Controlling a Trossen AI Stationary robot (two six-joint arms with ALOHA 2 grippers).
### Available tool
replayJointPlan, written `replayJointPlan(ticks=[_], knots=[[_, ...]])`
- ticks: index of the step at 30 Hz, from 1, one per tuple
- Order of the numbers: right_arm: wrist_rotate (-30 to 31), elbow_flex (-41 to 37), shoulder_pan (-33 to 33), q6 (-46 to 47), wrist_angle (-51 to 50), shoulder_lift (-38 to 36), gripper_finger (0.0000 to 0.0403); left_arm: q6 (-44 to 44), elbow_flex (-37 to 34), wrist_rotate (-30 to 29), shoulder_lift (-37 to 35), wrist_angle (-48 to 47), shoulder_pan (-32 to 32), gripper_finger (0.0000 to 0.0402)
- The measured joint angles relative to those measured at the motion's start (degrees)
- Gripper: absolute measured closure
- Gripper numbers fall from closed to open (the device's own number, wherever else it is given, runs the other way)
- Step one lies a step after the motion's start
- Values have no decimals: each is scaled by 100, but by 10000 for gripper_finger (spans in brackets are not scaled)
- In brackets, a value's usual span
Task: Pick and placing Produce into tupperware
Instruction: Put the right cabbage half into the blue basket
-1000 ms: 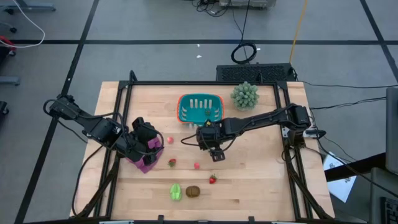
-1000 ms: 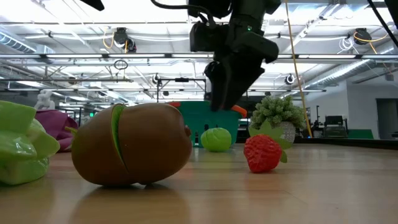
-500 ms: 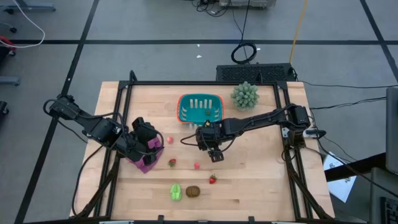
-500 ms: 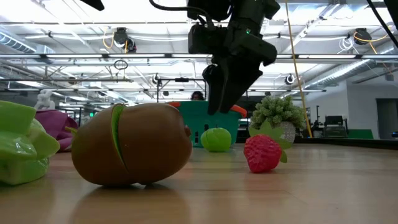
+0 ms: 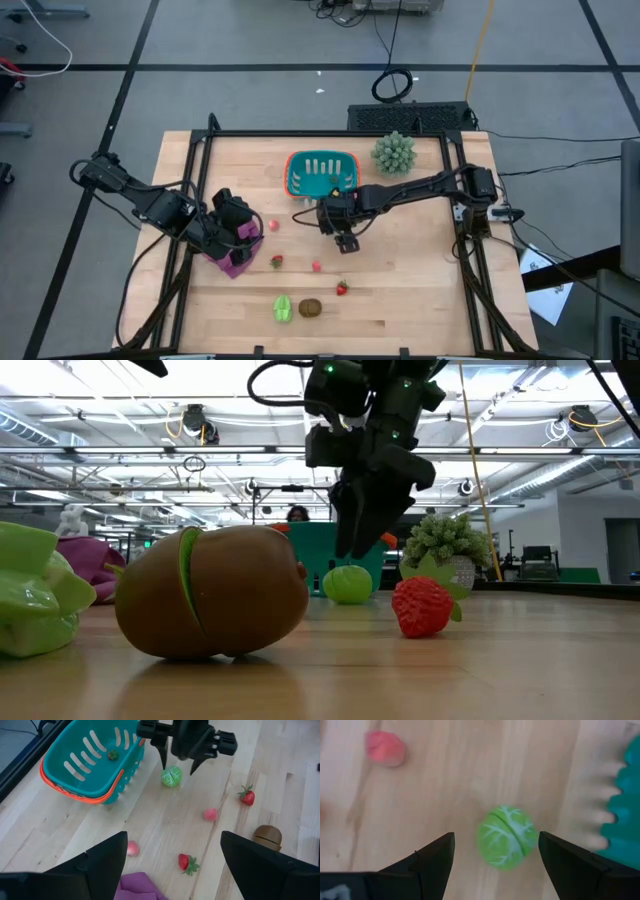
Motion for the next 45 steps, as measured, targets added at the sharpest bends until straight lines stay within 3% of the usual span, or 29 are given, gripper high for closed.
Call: replayJointPlan(ticks=[8, 26, 36, 45], knots=[[-313, -162, -91, 65, 249, 0, 126, 2, -2, 5, 0, 0, -2, 78], [-365, -304, -234, 47, 509, 2, 126, -22, 0, 17, -2, 0, 0, 78], [-461, -304, -248, -11, 571, 530, 126, -25, -1, 15, -2, 0, -1, 78], [-459, -304, -234, -44, 508, 389, 126, 25, -1, 12, -2, -1, 0, 78]])
